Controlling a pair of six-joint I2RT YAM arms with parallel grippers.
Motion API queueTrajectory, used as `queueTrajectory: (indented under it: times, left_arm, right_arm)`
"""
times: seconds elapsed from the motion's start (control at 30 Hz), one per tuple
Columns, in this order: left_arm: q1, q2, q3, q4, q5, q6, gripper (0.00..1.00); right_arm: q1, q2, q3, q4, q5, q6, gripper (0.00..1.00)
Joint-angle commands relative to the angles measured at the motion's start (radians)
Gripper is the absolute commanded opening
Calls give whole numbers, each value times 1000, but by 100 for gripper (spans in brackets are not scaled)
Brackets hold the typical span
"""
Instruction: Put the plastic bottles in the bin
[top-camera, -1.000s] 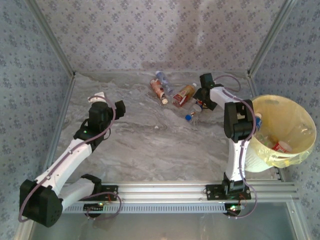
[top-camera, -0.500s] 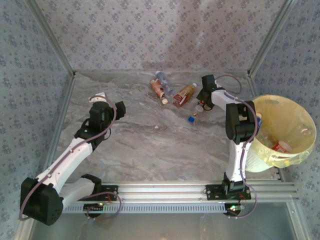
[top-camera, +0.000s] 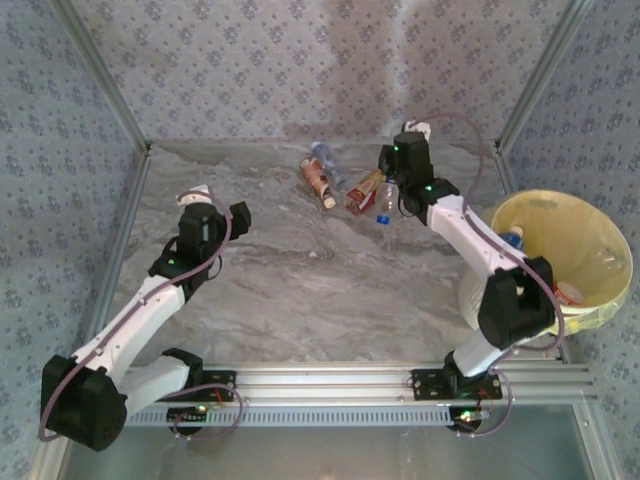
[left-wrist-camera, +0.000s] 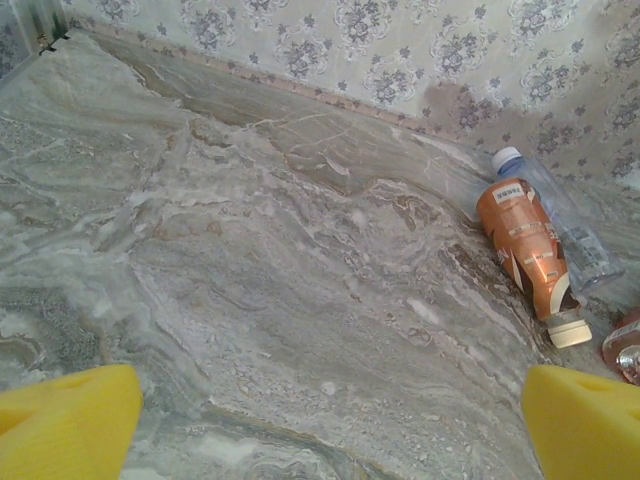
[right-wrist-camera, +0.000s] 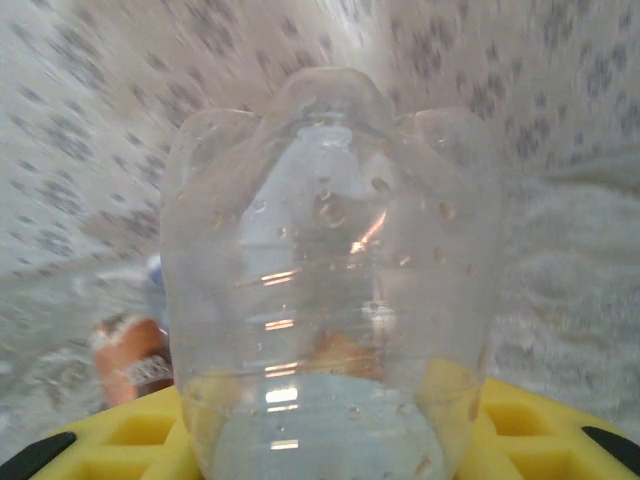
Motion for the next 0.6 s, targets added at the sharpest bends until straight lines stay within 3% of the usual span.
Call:
queueTrajectory:
  times: [0.0, 0.4, 0.57]
  left_arm:
    - [9, 5, -14, 16, 14, -18, 98]
    - [11, 11, -27, 51, 36, -40, 98]
    - [11, 18, -23, 62, 60, -53, 98]
  right_arm:
    - [9, -122, -43, 81, 45, -122, 43]
    - [29, -568, -170, 159, 47, -362, 42]
    - [22, -694, -210, 187, 124, -441, 41]
